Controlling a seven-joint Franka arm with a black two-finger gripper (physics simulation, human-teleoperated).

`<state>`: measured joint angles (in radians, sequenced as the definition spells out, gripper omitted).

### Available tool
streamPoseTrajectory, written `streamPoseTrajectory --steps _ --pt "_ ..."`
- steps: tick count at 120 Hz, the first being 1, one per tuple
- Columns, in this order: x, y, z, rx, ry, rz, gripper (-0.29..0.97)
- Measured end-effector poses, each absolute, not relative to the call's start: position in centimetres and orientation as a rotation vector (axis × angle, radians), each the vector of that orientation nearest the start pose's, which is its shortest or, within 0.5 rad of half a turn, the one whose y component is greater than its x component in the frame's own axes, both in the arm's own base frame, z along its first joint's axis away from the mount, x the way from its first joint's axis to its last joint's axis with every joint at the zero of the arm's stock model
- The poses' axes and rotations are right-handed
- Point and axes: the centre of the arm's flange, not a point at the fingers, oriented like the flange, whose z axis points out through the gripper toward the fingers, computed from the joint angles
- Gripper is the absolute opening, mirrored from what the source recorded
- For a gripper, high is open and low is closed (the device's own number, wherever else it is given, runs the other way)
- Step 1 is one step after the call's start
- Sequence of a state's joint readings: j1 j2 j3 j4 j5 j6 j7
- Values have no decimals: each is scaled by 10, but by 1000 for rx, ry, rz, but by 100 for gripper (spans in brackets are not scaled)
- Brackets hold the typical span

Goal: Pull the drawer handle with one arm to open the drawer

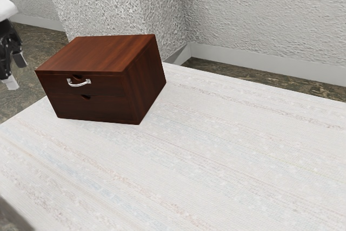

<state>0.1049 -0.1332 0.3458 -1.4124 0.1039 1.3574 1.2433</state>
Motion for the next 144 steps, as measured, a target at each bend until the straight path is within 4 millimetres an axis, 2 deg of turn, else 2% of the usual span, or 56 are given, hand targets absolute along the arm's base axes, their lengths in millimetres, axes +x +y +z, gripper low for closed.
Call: streamPoseTrajectory --steps 18,33,41,51,86,122,144 --pt "412 244 737 -2799 1234 10 68" --pt "406 240 729 -2770 1332 27 68" --pt "397 240 715 -2757 1378 39 68" --pt "396 244 701 -2723 1409 61 68" --pt "400 279 670 -2598 1410 114 68" --pt "396 322 667 -2526 1343 50 68" --pt "395 353 653 -2532 1295 69 68"
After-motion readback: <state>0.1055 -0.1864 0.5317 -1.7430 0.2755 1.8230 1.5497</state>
